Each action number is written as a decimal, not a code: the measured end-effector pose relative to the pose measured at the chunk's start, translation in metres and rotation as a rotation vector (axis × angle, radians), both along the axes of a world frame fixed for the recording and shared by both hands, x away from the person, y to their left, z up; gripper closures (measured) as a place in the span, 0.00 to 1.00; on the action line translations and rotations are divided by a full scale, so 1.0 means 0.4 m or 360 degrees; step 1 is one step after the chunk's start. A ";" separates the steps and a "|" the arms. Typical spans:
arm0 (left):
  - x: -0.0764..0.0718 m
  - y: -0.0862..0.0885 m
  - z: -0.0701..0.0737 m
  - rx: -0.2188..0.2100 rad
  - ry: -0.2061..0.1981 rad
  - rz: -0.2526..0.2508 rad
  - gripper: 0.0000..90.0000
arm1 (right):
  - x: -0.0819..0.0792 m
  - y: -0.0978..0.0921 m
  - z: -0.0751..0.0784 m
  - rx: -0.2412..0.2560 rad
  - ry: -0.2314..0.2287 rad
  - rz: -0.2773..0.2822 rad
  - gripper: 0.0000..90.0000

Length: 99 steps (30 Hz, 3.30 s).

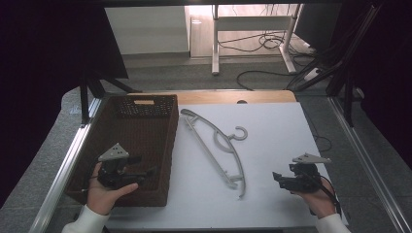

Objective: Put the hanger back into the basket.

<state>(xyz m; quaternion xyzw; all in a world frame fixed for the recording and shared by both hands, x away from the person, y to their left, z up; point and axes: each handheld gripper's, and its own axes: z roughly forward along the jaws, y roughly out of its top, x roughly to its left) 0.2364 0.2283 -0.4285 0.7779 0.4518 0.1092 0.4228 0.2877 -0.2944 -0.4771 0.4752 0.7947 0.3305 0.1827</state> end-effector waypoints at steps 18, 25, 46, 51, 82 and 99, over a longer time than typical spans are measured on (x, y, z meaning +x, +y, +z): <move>-0.033 0.006 -0.007 0.0004 0.0005 0.0016 0.29 | 0.062 0.085 0.036 -0.0010 0.0007 0.0095 0.35; -0.034 0.015 -0.009 -0.0013 0.0012 0.0022 0.29 | 0.116 0.135 0.029 -0.0024 0.0064 0.0099 0.37; -0.034 0.028 -0.004 -0.0037 0.0001 0.0033 0.29 | 0.274 0.279 0.003 -0.0091 0.0210 0.0192 0.45; -0.034 0.030 -0.004 -0.0041 0.0002 0.0038 0.29 | 0.296 0.304 0.003 -0.0098 0.0217 0.0206 0.47; -0.032 0.044 -0.008 -0.0041 0.0000 0.0053 0.29 | 0.396 0.406 -0.066 -0.0267 0.0414 0.0198 0.70; -0.034 0.045 -0.007 -0.0036 -0.0015 0.0062 0.29 | 0.404 0.409 -0.057 -0.0355 0.0387 0.0155 0.91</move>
